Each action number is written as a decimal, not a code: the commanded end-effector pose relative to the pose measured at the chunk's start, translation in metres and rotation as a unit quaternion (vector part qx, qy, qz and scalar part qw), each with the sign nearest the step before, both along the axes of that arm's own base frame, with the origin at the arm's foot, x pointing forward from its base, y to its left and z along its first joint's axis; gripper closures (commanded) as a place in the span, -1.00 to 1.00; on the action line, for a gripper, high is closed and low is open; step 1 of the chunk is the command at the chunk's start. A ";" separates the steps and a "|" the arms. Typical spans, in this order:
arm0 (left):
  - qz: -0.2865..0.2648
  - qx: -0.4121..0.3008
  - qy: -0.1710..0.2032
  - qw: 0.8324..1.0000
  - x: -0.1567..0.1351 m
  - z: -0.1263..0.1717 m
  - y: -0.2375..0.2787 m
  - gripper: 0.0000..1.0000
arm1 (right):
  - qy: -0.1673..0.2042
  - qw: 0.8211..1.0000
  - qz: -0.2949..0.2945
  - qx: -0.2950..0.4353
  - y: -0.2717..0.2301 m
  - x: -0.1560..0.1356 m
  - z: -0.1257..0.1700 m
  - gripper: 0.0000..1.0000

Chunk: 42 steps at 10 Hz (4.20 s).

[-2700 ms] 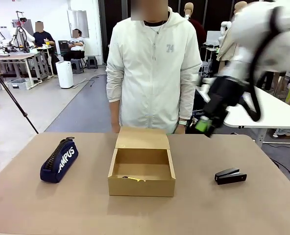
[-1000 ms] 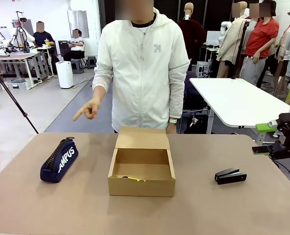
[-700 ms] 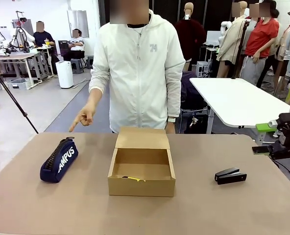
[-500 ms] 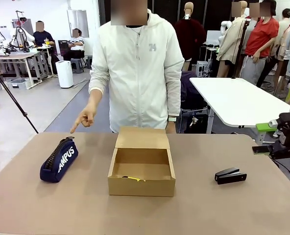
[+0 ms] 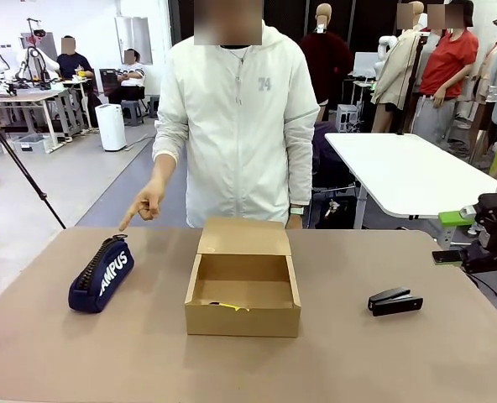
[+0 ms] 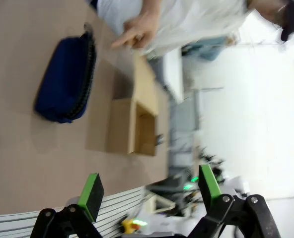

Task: Pack the items into the box.
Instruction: Pick up the item indicated by the person and place it inside the Mailer Box.

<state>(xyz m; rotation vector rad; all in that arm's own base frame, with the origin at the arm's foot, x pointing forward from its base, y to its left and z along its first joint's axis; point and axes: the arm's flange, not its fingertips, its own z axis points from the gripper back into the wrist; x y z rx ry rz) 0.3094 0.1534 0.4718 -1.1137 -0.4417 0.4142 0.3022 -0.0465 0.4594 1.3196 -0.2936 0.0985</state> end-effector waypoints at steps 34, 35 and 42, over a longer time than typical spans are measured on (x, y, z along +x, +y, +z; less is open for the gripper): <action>-0.213 0.561 0.135 0.789 0.258 -0.129 -0.204 1.00 | 0.003 1.000 0.003 0.001 -0.001 -0.001 0.003 -1.00; -0.212 0.553 0.135 0.794 0.257 -0.123 -0.200 1.00 | 0.003 1.000 0.003 0.001 -0.001 -0.001 0.003 -1.00; -0.194 0.510 0.112 0.831 0.202 0.065 -0.133 1.00 | 0.003 1.000 0.003 0.001 -0.001 -0.001 0.003 -1.00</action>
